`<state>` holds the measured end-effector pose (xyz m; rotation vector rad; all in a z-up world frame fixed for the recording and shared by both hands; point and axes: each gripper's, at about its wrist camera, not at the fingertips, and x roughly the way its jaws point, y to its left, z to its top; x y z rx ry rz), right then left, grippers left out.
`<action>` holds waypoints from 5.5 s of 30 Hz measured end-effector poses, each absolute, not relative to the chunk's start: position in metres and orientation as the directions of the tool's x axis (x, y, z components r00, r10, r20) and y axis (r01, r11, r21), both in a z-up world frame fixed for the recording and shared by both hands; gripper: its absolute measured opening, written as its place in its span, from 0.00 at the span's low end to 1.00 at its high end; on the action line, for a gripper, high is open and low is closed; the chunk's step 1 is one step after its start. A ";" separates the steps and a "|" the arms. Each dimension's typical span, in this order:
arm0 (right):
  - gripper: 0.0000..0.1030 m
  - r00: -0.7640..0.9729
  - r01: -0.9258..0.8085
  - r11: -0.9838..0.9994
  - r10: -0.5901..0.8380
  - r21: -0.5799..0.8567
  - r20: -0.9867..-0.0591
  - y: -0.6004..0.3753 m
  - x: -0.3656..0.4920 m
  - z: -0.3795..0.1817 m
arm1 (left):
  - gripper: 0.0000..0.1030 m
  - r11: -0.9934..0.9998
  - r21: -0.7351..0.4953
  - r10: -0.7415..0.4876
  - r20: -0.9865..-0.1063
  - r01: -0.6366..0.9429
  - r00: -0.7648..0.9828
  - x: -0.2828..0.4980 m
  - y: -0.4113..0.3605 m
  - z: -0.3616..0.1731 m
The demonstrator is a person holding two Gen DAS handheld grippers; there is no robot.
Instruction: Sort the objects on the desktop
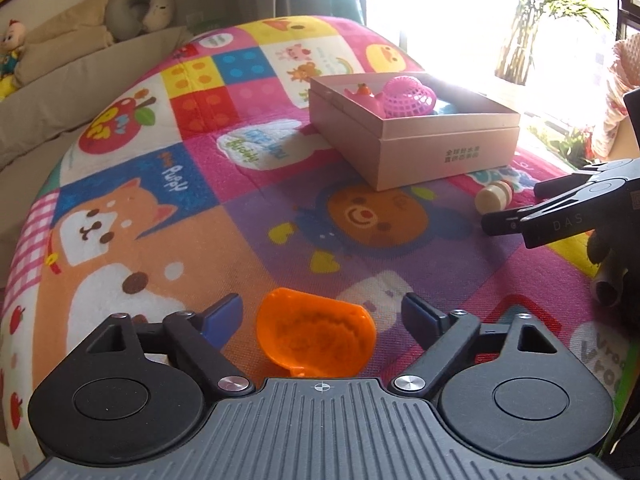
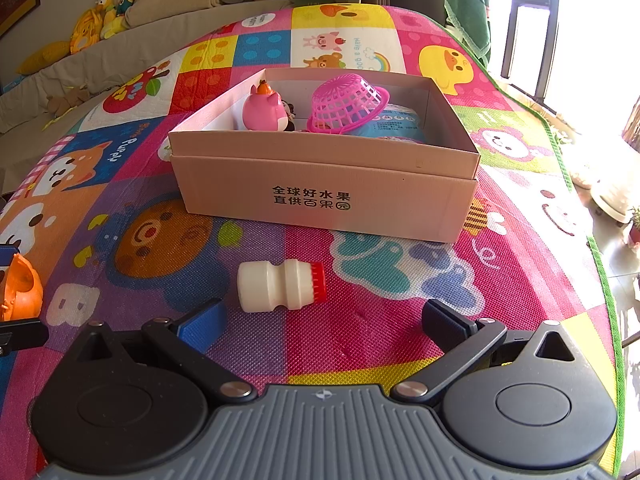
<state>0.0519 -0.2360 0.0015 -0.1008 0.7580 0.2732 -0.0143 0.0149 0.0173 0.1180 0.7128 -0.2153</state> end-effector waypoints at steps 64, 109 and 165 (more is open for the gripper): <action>0.42 0.800 -0.309 0.947 0.311 0.091 -0.513 -0.248 0.184 0.144 | 0.97 0.966 0.019 -0.205 -0.552 0.257 0.809 0.094 -0.020 0.055; 1.00 0.719 -0.354 0.935 0.274 0.002 -0.639 -0.220 0.080 -0.002 | 1.00 0.998 0.001 -0.043 -0.666 0.058 0.744 0.030 -0.013 0.001; 1.00 0.719 -0.352 0.936 0.278 0.011 -0.637 -0.221 0.080 -0.003 | 1.00 0.998 0.001 -0.042 -0.668 0.057 0.743 0.033 -0.015 0.001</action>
